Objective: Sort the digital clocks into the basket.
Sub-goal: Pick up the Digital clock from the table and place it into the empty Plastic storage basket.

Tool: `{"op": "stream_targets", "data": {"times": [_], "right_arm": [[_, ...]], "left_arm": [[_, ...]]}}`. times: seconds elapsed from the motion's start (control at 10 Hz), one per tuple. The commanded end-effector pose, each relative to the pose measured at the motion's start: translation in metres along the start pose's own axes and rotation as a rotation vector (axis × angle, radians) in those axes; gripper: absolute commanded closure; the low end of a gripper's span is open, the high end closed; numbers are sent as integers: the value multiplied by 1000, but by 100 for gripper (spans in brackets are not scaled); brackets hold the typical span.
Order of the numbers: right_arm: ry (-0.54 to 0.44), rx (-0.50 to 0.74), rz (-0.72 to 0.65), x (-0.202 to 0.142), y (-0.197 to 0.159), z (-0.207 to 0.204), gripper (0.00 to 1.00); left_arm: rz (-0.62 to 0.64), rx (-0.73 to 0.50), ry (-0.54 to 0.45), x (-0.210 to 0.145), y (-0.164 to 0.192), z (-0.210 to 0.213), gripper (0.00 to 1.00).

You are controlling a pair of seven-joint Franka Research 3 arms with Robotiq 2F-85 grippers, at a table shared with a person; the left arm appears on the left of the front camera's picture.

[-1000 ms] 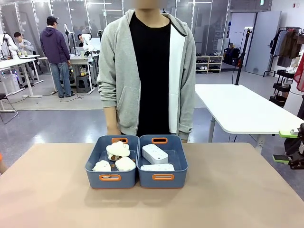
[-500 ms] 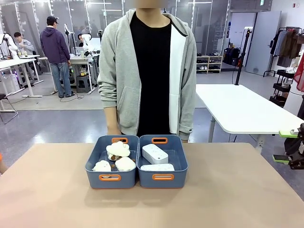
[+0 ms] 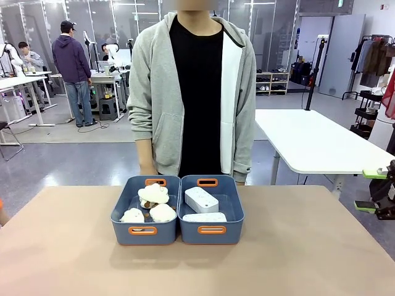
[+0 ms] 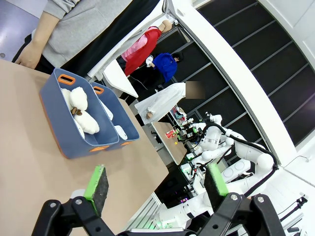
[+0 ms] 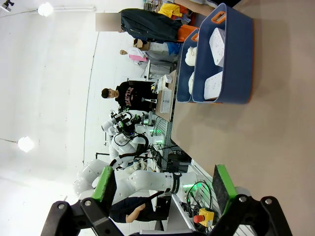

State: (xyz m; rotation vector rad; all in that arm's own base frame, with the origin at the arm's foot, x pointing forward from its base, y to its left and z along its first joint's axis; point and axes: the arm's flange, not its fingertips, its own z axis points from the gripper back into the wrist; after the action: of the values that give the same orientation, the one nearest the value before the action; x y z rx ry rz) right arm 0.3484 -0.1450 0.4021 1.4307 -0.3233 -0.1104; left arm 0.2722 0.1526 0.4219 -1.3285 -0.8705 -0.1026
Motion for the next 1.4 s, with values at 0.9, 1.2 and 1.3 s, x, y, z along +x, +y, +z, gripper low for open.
{"op": "stream_targets", "data": {"times": [0.9,1.2,1.3], "right_arm": [[8,0,2,-3,1,1,0],[8,0,2,-3,1,1,0],[8,0,2,-3,1,1,0]], "left_arm": [[-11,-15,-6,1,-3,0,0],[-11,-15,-6,1,-3,0,0],[-11,-15,-6,1,-3,0,0]]}}
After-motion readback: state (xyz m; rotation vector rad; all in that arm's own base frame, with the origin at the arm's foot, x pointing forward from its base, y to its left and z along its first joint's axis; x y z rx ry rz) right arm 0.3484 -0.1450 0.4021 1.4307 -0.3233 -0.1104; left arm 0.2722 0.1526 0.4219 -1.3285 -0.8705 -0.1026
